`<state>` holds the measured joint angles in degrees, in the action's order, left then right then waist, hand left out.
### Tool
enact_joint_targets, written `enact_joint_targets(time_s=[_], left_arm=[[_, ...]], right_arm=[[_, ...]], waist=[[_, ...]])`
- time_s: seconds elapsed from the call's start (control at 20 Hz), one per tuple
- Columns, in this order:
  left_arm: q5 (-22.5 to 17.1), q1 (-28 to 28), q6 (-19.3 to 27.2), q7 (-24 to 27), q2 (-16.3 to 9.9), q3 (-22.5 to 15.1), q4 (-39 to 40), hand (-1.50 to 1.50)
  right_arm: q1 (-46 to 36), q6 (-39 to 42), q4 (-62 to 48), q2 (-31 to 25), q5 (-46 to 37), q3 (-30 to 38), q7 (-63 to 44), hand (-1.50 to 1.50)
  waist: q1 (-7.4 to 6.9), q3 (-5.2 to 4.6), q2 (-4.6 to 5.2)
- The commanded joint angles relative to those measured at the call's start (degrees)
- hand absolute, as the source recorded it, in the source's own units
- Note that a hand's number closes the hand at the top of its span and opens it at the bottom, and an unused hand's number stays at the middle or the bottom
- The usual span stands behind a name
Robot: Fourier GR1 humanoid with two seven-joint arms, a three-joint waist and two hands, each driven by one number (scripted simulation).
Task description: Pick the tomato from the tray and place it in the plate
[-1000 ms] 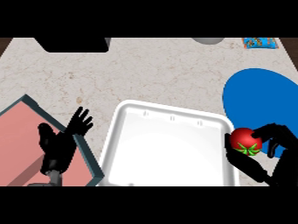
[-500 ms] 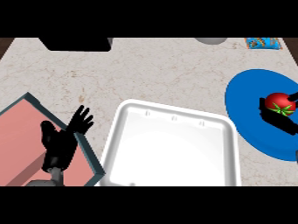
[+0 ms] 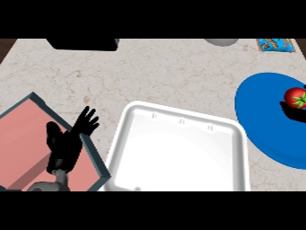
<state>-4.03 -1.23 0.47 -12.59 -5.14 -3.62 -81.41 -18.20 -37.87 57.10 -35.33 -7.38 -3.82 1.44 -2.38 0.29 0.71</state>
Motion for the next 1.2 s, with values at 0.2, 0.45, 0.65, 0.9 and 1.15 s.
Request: enact_joint_targets(time_s=[0.2, 0.45, 0.65, 0.9, 1.15], left_arm=[[-0.6, -0.2, 0.6, -2.6, 0.9, -0.2, -1.8, 0.00], [0.3, -1.0, 1.4, -1.4, 1.2, 0.0, -0.1, 0.00], [-0.5, 1.6, 0.6, 0.4, 0.9, 0.7, 0.4, 0.00], [-0.8, 0.1, -0.1, -1.4, 0.0, 1.5, -0.1, 0.00], [-2.3, 2.1, -1.3, 0.0, -0.7, 2.8, -0.8, 0.00]], right_arm=[[-12.2, 15.1, -23.8, 2.4, 4.1, 3.6, 14.9, -1.50], [-14.6, 18.5, -26.5, 4.2, 10.9, 11.3, 27.6, -1.50], [-14.0, 21.4, -30.9, 3.3, 16.4, 18.5, 35.8, -1.50], [-13.6, 29.8, -37.1, 0.8, 19.6, 22.2, 36.4, -1.50], [-7.4, 47.4, -36.0, -4.3, 22.3, 23.0, 38.4, -1.50]], waist=[[-0.37, -0.02, 0.11], [0.28, 0.02, 0.15], [0.56, -0.01, 0.16], [1.42, -0.17, -0.36], [2.15, -0.21, -0.59]])
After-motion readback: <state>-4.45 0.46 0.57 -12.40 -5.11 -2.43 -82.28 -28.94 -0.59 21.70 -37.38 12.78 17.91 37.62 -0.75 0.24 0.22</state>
